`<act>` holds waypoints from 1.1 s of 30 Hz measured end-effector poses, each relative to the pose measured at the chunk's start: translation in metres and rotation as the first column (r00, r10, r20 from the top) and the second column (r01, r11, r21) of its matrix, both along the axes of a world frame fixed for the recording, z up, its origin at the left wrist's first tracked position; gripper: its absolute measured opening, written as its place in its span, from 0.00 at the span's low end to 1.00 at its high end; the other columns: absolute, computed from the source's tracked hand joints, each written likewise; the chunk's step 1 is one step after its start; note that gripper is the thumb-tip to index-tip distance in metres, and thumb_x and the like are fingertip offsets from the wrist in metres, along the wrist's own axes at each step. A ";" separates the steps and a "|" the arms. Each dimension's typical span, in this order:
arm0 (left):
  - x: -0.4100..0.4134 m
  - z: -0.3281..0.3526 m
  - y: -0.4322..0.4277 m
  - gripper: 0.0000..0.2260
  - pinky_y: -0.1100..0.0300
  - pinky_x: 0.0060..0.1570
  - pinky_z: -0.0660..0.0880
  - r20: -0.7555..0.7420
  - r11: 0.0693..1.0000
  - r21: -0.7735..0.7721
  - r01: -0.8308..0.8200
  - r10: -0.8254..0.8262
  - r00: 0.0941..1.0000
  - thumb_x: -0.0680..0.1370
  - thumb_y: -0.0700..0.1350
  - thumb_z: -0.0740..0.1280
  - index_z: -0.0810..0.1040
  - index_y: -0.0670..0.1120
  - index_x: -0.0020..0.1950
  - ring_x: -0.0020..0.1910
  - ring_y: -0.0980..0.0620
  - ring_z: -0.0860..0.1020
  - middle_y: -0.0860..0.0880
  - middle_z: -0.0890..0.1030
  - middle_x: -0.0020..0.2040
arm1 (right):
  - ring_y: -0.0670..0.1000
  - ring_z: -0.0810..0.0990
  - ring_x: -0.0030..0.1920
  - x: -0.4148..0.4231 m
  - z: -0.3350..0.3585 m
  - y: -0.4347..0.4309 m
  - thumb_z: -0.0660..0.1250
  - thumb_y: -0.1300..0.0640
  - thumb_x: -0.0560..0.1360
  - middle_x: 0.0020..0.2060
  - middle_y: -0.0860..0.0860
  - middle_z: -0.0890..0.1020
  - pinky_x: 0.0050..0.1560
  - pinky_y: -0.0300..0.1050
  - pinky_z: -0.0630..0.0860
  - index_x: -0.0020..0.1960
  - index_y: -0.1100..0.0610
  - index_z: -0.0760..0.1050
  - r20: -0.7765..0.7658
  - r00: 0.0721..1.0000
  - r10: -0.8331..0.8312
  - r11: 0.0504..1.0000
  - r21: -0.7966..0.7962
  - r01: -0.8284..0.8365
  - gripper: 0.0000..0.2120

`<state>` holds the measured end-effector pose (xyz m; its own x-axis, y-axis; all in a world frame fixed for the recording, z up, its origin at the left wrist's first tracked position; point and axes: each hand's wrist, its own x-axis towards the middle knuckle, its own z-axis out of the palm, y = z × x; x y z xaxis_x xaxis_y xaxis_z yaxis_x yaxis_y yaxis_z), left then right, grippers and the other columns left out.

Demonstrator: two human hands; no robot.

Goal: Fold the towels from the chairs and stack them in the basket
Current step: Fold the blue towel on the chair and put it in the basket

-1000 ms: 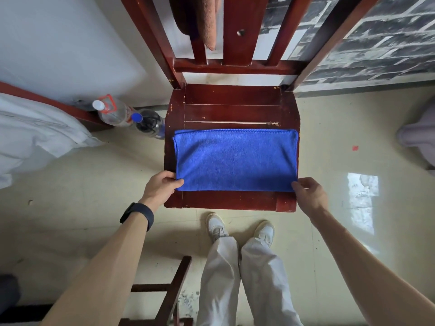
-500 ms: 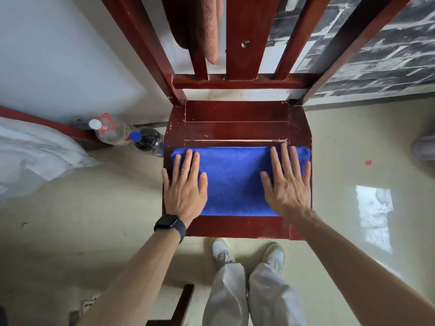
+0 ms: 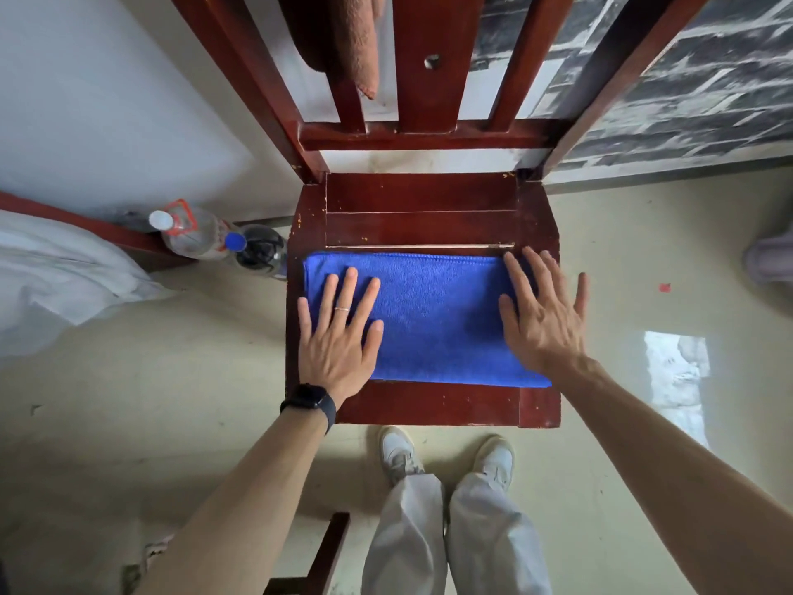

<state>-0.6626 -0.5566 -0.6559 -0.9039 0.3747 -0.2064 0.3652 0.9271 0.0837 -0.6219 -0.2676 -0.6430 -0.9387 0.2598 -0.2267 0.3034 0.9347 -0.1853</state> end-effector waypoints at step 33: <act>0.187 0.117 0.031 0.11 0.48 0.62 0.73 0.960 0.097 -0.159 -0.982 0.248 -0.131 0.79 0.47 0.70 0.76 0.45 0.58 0.53 0.44 0.83 0.43 0.83 0.56 | 0.50 0.82 0.38 0.180 0.095 -0.038 0.71 0.55 0.78 0.39 0.50 0.83 0.40 0.45 0.76 0.47 0.55 0.79 0.761 0.535 -0.366 0.220 -0.488 0.845 0.04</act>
